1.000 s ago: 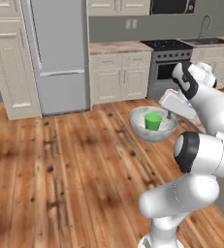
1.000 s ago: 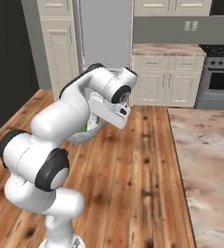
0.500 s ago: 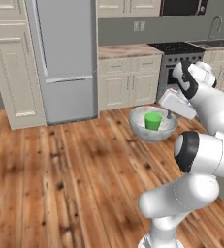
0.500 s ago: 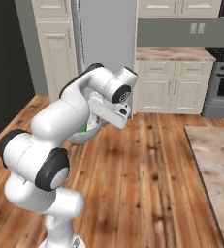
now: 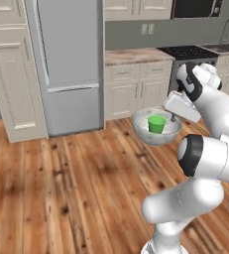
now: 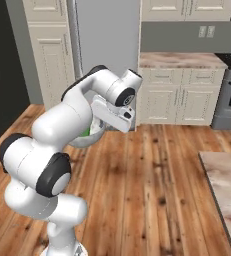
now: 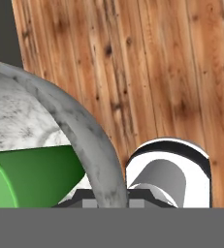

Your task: Place the cup inside the bowl on the dining table and move the bowl to any counter.

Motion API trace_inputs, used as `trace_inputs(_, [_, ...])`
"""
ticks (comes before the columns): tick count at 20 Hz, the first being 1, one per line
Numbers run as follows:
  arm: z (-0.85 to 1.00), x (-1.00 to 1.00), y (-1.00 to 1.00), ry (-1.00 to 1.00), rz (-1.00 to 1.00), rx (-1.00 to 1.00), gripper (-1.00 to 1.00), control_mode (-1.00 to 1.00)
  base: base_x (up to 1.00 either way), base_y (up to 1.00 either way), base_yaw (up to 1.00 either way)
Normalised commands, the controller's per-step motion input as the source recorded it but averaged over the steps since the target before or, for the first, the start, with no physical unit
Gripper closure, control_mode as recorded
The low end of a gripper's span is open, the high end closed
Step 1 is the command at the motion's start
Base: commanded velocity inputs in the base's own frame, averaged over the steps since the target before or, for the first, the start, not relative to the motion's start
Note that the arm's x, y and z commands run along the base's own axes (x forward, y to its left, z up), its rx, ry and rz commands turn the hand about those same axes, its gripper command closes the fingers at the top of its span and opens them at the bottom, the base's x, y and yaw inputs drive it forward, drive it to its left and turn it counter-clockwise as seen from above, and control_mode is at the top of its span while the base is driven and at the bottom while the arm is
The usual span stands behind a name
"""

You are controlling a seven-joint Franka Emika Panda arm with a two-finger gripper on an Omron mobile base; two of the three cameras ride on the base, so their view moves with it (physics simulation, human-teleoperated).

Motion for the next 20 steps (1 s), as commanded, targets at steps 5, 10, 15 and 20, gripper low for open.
trace_inputs(5, [0.0, 0.0, 0.0, 0.0, 0.0, 0.0, 1.0, 1.0, 0.57, 0.21, 0.0])
trace_inputs(10, [0.0, 0.0, 0.0, 0.0, 0.0, 0.0, 1.0, 1.0, 0.48, 0.2, 0.0])
trace_inputs(15, [0.0, 0.0, 0.0, 0.0, 0.0, 0.0, 1.0, 1.0, 0.51, 0.22, 0.0])
trace_inputs(20, [0.0, 0.0, 0.0, 0.0, 0.0, 0.0, 1.0, 1.0, 0.56, 0.22, 0.0])
